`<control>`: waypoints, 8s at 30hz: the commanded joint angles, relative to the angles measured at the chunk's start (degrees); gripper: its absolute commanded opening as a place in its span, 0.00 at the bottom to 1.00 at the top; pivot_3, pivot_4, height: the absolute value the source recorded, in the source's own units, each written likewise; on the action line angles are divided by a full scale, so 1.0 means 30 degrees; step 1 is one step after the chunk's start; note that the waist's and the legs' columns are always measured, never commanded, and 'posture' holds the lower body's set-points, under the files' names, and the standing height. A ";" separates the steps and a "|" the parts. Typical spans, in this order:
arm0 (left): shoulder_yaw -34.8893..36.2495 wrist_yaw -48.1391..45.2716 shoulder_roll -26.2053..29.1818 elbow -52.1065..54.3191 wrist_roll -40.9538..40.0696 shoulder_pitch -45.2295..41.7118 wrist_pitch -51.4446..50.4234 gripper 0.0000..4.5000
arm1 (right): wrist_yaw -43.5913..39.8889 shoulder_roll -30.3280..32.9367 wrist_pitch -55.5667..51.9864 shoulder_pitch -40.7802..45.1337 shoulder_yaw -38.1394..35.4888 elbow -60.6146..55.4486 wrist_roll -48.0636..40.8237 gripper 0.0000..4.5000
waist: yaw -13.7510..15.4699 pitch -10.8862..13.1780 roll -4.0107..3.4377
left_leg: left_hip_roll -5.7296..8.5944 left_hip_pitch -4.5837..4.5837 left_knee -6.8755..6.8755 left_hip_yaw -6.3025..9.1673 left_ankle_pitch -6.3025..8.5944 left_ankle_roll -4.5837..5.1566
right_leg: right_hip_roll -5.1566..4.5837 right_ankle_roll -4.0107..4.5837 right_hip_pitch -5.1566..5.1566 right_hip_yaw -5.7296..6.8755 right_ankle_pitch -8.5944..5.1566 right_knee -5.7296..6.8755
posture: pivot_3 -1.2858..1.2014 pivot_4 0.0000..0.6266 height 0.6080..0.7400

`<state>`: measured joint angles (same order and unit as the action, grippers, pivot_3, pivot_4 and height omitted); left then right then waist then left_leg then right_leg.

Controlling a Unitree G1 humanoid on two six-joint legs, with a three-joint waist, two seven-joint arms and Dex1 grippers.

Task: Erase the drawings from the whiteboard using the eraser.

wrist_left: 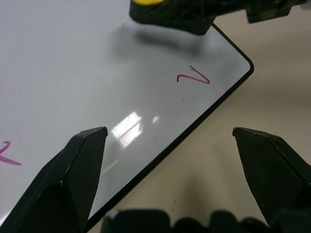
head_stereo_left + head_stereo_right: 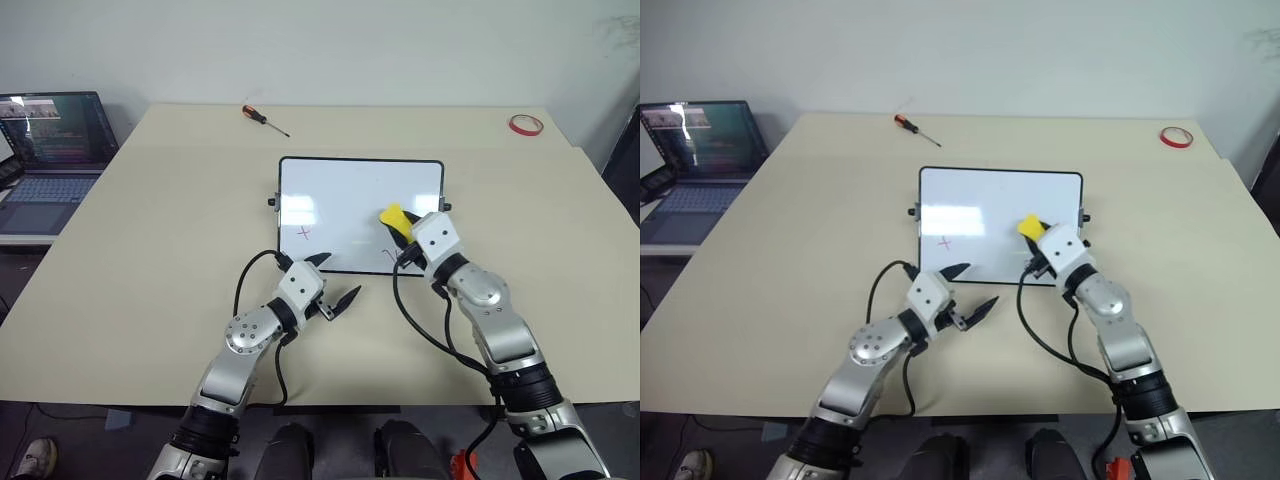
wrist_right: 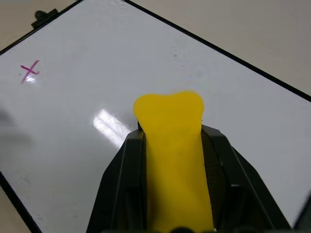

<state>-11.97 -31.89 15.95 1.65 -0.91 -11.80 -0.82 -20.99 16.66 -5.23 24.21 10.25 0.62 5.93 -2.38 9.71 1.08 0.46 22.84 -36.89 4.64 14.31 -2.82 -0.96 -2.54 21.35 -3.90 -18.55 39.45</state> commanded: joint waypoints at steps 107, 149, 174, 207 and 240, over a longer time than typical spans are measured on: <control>0.3404 0.6043 -0.1645 0.3542 -0.0230 0.2309 -0.2618 1.00 | 0.0450 -0.4941 0.4118 0.7650 0.2346 1.0099 0.1915 0.26 | 0.0144 -0.0003 0.0012 | -0.0002 -0.0021 -0.0013 0.0006 0.0000 -0.0003 | -0.0018 0.0004 -0.0001 0.0025 0.0004 0.0032 | 0.52 0.24 1.00; 0.3037 0.5513 -0.1277 0.4623 -0.0332 0.2544 -0.3330 1.00 | 0.1503 -0.5155 0.2468 0.7834 0.4164 1.1719 0.4271 0.26 | 0.0049 -0.0004 0.0012 | 0.0004 -0.0099 -0.0026 0.0023 -0.0013 -0.0023 | -0.0014 0.0010 -0.0033 0.0026 0.0005 0.0153 | 0.52 0.24 1.00; 0.2656 0.5963 -0.1816 0.5197 -0.0271 0.3171 -0.3793 1.00 | 0.3491 -0.5411 0.4044 1.0813 0.3566 1.5599 0.4827 0.26 | -0.0161 0.0002 0.0010 | 0.0004 -0.0077 0.0010 0.0022 -0.0011 -0.0024 | -0.0017 0.0016 -0.0008 0.0023 0.0002 0.0123 | 0.52 0.24 1.00; -0.0827 -0.7871 0.0209 -0.1951 -0.4285 -0.5757 0.0137 1.00 | 0.1138 0.0468 -1.8263 -0.2864 -0.5607 -1.3329 0.2566 0.26 | 0.0286 0.0013 -0.0004 | 0.0027 0.0032 0.0026 0.0070 -0.0009 -0.0026 | -0.0012 0.0012 -0.0012 0.0091 -0.0001 -0.0050 | 0.52 0.24 1.00; -0.2159 -1.2717 -0.0727 -0.9300 -0.2122 -0.9660 0.4748 1.00 | 0.2700 -0.0987 -1.9322 -0.2952 -0.9065 -0.8710 -0.1683 0.26 | -0.0063 0.0015 -0.0012 | 0.0005 0.0036 0.0065 0.0035 -0.0004 -0.0008 | 0.0102 0.0011 -0.0003 0.0037 -0.0001 -0.0101 | 0.52 0.24 1.00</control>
<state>-18.97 -70.47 13.76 -28.33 -7.47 -40.65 12.74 -13.38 13.05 -65.19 15.36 -16.88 -24.82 1.42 -2.57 9.75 1.05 0.47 22.95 -36.69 4.74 14.29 -2.84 -0.66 -2.51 21.34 -3.79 -18.55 39.15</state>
